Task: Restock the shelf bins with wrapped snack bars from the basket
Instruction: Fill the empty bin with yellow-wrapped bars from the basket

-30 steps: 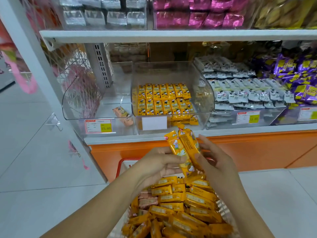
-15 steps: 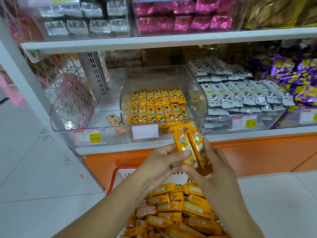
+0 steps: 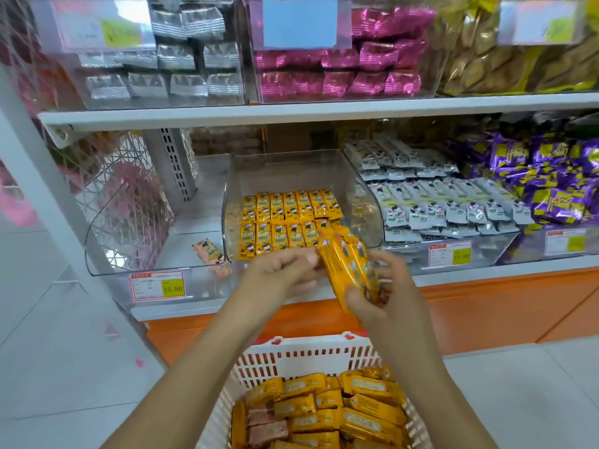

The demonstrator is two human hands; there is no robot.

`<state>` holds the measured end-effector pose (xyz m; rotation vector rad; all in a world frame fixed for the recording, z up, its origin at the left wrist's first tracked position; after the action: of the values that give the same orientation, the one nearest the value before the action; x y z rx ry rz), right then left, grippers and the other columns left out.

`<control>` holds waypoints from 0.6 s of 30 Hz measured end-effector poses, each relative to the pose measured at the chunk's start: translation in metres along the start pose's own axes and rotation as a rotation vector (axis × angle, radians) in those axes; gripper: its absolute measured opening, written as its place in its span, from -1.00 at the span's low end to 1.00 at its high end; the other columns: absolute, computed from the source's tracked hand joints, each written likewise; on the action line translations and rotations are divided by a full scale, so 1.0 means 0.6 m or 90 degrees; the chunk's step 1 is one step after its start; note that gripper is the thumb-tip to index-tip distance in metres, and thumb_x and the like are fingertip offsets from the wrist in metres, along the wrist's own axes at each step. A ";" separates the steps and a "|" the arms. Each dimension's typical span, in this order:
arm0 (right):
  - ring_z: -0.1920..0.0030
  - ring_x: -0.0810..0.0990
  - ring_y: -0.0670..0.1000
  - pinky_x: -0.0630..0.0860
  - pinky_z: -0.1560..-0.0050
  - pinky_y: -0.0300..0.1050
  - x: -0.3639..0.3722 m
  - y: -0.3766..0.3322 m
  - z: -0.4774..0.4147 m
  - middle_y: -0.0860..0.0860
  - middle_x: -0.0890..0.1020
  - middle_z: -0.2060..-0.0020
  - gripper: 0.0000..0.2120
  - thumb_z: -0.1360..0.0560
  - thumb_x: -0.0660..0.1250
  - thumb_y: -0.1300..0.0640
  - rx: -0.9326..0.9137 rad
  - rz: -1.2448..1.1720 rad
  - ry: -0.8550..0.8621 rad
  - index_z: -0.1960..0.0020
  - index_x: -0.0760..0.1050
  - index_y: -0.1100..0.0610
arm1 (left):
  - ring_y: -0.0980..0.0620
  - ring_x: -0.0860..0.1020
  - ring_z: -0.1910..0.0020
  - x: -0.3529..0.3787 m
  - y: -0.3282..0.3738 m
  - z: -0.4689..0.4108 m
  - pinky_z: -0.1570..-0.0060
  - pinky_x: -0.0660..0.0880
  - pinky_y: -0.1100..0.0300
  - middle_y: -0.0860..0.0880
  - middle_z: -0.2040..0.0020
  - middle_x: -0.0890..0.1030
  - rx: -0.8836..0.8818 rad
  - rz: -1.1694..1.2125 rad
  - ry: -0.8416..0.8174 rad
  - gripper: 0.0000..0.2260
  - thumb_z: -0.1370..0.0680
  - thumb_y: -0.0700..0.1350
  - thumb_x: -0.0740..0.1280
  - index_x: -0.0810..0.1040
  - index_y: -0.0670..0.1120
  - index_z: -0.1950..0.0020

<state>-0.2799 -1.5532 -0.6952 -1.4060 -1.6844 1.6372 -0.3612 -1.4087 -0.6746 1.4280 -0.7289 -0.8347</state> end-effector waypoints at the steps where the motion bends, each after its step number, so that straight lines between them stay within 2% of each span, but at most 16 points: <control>1: 0.24 0.57 -0.14 0.47 0.31 -0.26 0.005 -0.010 -0.017 -0.14 0.58 0.18 -0.62 -0.40 0.43 0.09 0.002 0.004 -0.007 -0.08 0.35 -0.22 | 0.10 0.63 -0.07 -0.014 0.004 -0.003 -0.14 0.53 0.17 0.01 -0.06 0.68 0.031 -0.042 0.046 -0.79 -0.56 -0.12 0.31 0.61 -0.05 -0.17; 3: 0.17 0.58 -0.07 0.44 0.26 -0.15 0.014 -0.028 -0.059 -0.11 0.57 0.12 -0.61 -0.41 0.40 0.03 -0.007 0.064 -0.006 -0.16 0.33 -0.13 | 0.10 0.58 -0.15 -0.046 0.014 -0.007 -0.20 0.48 0.11 0.04 -0.15 0.63 0.112 -0.196 0.196 -0.74 -0.56 -0.11 0.33 0.56 -0.01 -0.24; 5: 0.09 0.56 0.00 0.43 0.17 -0.10 0.027 -0.042 -0.106 -0.03 0.55 0.01 -0.54 -0.40 0.39 -0.02 -0.023 0.150 0.009 -0.23 0.31 -0.03 | 0.01 0.53 -0.21 -0.078 0.026 -0.006 -0.23 0.43 0.06 0.00 -0.25 0.56 0.203 -0.343 0.327 -0.66 -0.56 -0.13 0.30 0.47 -0.04 -0.35; 7: 0.01 0.53 0.02 0.41 0.13 -0.10 0.044 -0.054 -0.153 0.03 0.53 -0.11 -0.47 -0.41 0.40 -0.05 -0.025 0.237 0.012 -0.29 0.31 0.05 | -0.08 0.53 -0.16 -0.106 0.027 -0.009 -0.16 0.43 0.09 -0.05 -0.29 0.52 0.243 -0.400 0.388 -0.60 -0.57 -0.14 0.29 0.39 -0.09 -0.41; 8: -0.04 0.52 0.05 0.40 0.12 -0.10 0.054 -0.058 -0.174 0.05 0.52 -0.15 -0.44 -0.42 0.40 -0.07 -0.017 0.288 0.007 -0.32 0.31 0.09 | -0.11 0.55 -0.05 -0.117 0.023 -0.013 -0.05 0.45 0.14 -0.07 -0.22 0.56 0.225 -0.407 0.396 -0.59 -0.56 -0.14 0.29 0.38 -0.11 -0.42; 9: -0.08 0.53 0.09 0.39 0.12 -0.10 0.063 -0.062 -0.192 0.07 0.52 -0.17 -0.43 -0.43 0.40 -0.09 -0.004 0.340 -0.003 -0.33 0.30 0.11 | -0.10 0.56 0.09 -0.124 0.017 -0.017 0.13 0.43 0.19 -0.07 -0.05 0.61 0.190 -0.408 0.391 -0.60 -0.56 -0.14 0.29 0.39 -0.11 -0.40; 10: -0.11 0.53 0.11 0.38 0.13 -0.10 0.072 -0.061 -0.209 0.09 0.52 -0.18 -0.41 -0.44 0.39 -0.11 0.022 0.392 -0.018 -0.34 0.28 0.12 | -0.06 0.53 0.21 -0.128 0.008 -0.023 0.30 0.35 0.25 -0.03 0.16 0.59 0.149 -0.410 0.372 -0.63 -0.56 -0.15 0.28 0.41 -0.12 -0.37; 11: -0.14 0.53 0.13 0.40 0.13 -0.10 0.080 -0.058 -0.222 0.11 0.51 -0.19 -0.39 -0.45 0.38 -0.13 0.055 0.442 -0.036 -0.36 0.26 0.13 | -0.04 0.50 0.26 -0.129 -0.001 -0.029 0.39 0.26 0.29 0.00 0.28 0.52 0.117 -0.416 0.345 -0.68 -0.56 -0.16 0.28 0.43 -0.11 -0.32; 14: -0.26 0.48 0.18 0.49 -0.05 0.00 0.103 -0.033 -0.246 0.19 0.40 -0.35 -0.25 -0.50 0.32 -0.17 0.167 0.556 -0.135 -0.49 0.10 0.18 | -0.01 0.41 0.29 -0.130 -0.017 -0.037 0.47 0.17 0.33 0.08 0.33 0.43 0.096 -0.442 0.300 -0.74 -0.55 -0.19 0.27 0.42 -0.12 -0.24; 16: -0.29 0.47 0.18 0.47 -0.15 0.00 0.117 -0.017 -0.251 0.19 0.36 -0.39 -0.25 -0.55 0.25 -0.15 0.220 0.569 -0.202 -0.52 0.04 0.25 | 0.04 0.40 0.33 -0.134 -0.019 -0.036 0.49 0.17 0.39 0.09 0.34 0.45 0.102 -0.439 0.292 -0.75 -0.55 -0.19 0.27 0.43 -0.13 -0.22; 18: -0.19 0.52 0.13 0.46 -0.07 -0.07 0.125 -0.008 -0.252 0.17 0.50 -0.24 -0.43 -0.61 0.14 -0.08 0.229 0.568 -0.263 -0.43 0.22 0.31 | 0.07 0.42 0.32 -0.139 -0.018 -0.035 0.47 0.23 0.42 0.05 0.26 0.54 0.111 -0.436 0.281 -0.74 -0.55 -0.18 0.28 0.44 -0.09 -0.24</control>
<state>-0.1869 -1.4126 -0.6818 -1.8319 -0.8339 2.6885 -0.3885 -1.3268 -0.6812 1.9770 0.0452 -0.9298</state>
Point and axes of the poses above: each hand's wrist, its own z-axis away from the middle knuckle, its own x-axis out of the palm, y = z × x, the point moved 3 cm from there along -z, towards the middle knuckle
